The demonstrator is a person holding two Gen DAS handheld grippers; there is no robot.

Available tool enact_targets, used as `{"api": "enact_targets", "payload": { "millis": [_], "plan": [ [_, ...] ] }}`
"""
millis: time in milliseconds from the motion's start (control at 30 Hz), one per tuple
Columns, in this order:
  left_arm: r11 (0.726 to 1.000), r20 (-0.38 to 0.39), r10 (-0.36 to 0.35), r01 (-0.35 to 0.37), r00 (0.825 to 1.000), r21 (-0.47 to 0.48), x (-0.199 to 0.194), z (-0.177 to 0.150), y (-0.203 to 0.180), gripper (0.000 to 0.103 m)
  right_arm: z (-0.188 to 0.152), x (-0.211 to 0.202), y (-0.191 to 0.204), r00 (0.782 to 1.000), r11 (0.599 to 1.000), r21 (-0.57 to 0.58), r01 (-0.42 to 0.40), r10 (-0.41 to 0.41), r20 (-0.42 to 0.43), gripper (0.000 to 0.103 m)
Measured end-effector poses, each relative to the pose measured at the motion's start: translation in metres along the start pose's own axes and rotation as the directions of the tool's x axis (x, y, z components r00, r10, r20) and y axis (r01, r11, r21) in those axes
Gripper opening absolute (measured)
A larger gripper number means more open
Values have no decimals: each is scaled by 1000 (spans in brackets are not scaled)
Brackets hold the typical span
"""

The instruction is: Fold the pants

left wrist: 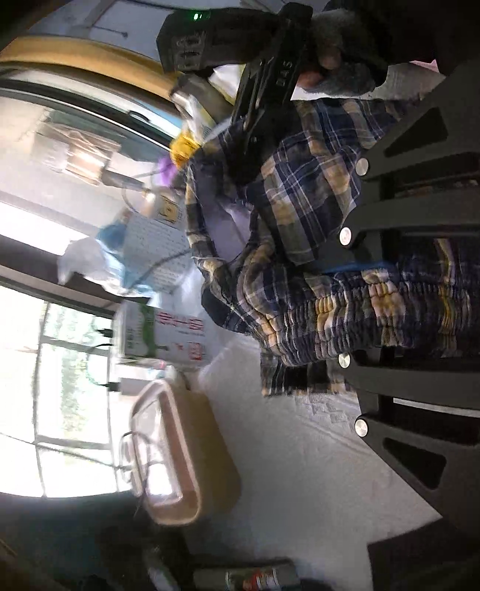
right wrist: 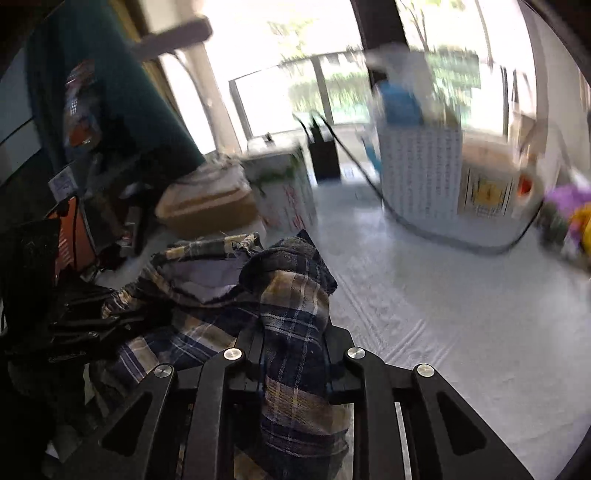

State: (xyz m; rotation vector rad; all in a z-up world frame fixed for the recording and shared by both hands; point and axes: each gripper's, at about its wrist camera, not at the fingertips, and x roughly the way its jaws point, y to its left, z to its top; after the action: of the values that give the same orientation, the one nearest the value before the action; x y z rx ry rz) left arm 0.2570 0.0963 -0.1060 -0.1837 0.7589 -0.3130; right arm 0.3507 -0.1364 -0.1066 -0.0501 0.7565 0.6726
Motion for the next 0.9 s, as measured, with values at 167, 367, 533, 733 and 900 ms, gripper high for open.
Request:
{"api": "enact_targets", "payload": {
  "millis": [167,367,533,733,900],
  "plan": [
    [1000,117,-8,9,993,-7,-44,-7,-12,19,7,-53,46,992,989,-138,55,-38,123,21],
    [999,157,-44,48,987,-16,-62,-20,-16,21,4,-103,85,977,962,-257,91,-35,212,21],
    [997,69,-47,51,997,-51,-21,-17,-3,31,-5,-86,73,984,963,-241,122,-85,156,21],
    [999,-39,-53,52,998,-11,16,-2,2,58,-18,-37,5,986,979,-113,168,-166,25,21],
    [996,-136,-81,86,987,28,47,15,5,64,-34,-14,-33,984,985,-32,170,-172,-52,21]
  ]
}}
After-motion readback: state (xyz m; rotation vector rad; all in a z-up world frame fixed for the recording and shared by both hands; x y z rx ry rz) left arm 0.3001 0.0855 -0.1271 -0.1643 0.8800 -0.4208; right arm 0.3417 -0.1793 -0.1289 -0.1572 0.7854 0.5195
